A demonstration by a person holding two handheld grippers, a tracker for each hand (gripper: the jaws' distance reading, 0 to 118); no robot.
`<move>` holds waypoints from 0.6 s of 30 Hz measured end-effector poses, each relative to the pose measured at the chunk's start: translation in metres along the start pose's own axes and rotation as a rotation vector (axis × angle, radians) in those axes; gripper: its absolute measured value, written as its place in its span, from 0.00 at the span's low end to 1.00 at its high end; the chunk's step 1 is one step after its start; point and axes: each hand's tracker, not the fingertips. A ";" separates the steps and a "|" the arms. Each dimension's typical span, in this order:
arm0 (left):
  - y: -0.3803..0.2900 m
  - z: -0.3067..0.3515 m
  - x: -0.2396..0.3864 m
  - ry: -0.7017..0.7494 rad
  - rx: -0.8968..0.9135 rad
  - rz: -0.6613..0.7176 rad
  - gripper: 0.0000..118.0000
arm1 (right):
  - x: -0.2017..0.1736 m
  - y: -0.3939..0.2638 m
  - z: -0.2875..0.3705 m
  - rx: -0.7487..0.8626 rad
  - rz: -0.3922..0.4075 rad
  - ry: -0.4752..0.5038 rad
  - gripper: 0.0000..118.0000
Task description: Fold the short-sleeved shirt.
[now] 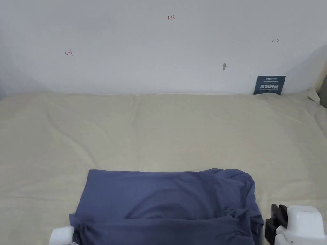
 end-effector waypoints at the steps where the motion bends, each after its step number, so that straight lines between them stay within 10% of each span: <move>1: -0.001 0.003 -0.001 -0.017 0.005 0.012 0.08 | 0.003 -0.005 -0.007 -0.051 -0.005 0.013 0.42; 3: 0.001 0.013 -0.003 -0.046 0.021 0.020 0.08 | 0.010 -0.024 -0.028 -0.184 -0.041 0.005 0.78; 11: 0.014 0.054 -0.019 -0.122 0.105 0.110 0.08 | 0.018 -0.094 -0.092 -0.502 -0.151 0.016 0.78; 18: 0.006 0.054 -0.023 -0.136 0.098 0.148 0.08 | 0.005 -0.094 -0.098 -0.531 -0.186 0.078 0.14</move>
